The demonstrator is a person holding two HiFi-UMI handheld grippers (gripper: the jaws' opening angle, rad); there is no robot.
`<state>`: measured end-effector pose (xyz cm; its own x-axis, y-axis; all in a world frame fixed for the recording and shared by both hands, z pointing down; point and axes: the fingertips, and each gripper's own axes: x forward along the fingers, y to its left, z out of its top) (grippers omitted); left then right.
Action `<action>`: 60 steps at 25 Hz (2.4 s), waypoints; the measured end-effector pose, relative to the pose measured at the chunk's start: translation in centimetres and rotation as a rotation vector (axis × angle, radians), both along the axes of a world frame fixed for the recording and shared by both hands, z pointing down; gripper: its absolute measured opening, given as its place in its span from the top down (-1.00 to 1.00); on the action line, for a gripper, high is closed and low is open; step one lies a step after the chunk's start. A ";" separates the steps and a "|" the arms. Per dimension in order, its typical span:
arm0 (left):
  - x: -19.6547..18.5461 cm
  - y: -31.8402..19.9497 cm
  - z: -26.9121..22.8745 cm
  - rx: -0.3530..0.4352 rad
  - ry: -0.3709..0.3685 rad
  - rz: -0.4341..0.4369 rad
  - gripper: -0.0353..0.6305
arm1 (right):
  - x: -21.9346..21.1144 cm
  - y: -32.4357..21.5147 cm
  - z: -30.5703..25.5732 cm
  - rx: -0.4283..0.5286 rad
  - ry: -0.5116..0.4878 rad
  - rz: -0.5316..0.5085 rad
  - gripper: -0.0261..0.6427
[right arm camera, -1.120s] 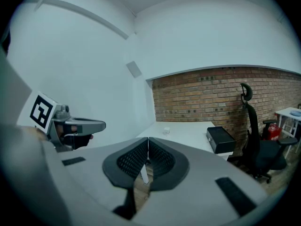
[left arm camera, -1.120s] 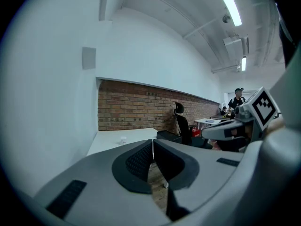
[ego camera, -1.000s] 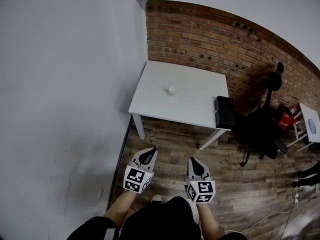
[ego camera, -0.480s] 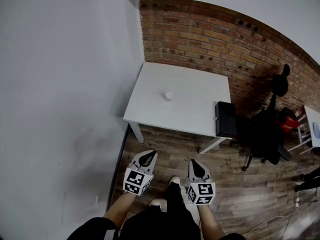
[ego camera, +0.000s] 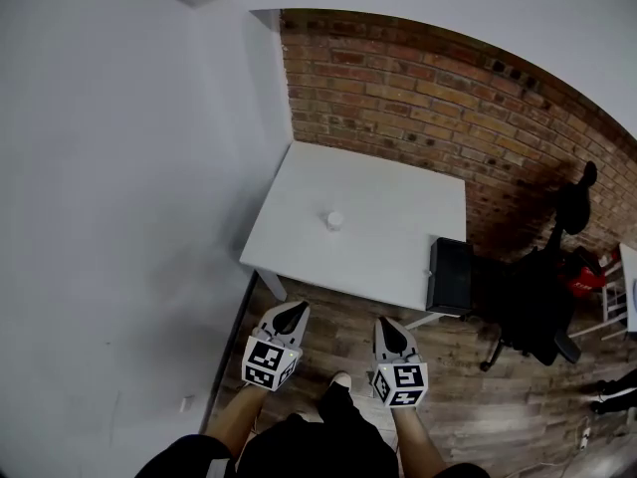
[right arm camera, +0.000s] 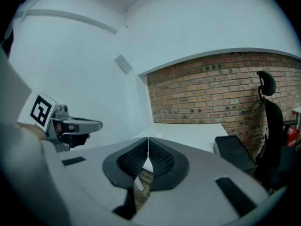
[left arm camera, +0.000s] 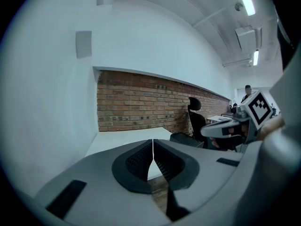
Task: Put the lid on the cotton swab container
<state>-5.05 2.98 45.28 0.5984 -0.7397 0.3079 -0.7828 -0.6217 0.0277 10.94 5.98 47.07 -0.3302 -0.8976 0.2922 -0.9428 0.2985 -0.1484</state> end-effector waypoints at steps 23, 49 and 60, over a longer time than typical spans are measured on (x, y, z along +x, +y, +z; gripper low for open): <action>2.3 -8.9 1.7 -0.035 -0.017 -0.084 0.85 | 2.3 -10.6 1.0 -0.019 -0.026 -0.094 0.86; -3.8 -29.7 6.7 -0.093 -0.026 0.127 0.84 | -5.5 -28.5 7.3 -0.116 0.034 0.017 0.85; -3.3 -32.7 8.8 -0.122 -0.026 0.210 0.84 | -6.9 -31.1 11.2 -0.162 0.042 0.045 0.75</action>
